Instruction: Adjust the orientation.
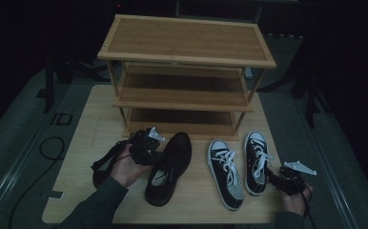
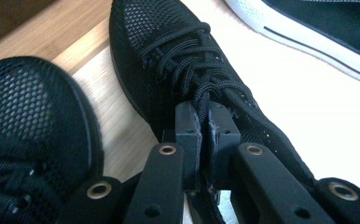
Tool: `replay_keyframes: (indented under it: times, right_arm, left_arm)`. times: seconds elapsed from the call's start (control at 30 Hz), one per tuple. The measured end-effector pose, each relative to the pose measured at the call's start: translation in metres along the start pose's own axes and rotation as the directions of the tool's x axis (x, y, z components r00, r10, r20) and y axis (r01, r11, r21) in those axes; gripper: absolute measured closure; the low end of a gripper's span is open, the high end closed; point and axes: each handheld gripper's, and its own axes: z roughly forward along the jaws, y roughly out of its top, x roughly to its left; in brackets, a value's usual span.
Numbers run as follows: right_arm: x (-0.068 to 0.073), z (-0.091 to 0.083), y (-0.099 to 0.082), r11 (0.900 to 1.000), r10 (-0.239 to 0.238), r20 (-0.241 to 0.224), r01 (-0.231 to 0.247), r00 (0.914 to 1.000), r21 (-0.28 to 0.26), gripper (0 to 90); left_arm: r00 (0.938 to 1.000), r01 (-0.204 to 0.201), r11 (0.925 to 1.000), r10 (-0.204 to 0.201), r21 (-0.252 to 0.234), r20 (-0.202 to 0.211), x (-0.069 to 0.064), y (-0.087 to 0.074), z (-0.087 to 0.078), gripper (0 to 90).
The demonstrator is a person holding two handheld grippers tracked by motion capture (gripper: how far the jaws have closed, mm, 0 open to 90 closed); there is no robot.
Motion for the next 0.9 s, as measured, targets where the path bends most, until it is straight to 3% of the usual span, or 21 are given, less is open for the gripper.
replay_keyframes:
  times: [0.57, 0.9]
  right_arm:
    - [0.0, 0.0, 0.0, 1.0, -0.001, 0.0, 0.001, 1.0, 0.0, 39.7]
    - [0.0, 0.0, 0.0, 1.0, -0.001, 0.0, 0.001, 1.0, 0.0, 39.7]
  left_arm:
    - [0.9984, 0.043, 0.9991, -0.043, -0.004, -0.035, 0.018, -0.04, -0.03, 85.7]
    - [0.9994, 0.023, 0.9992, -0.022, 0.031, -0.027, 0.025, -0.052, -0.042, 85.5]
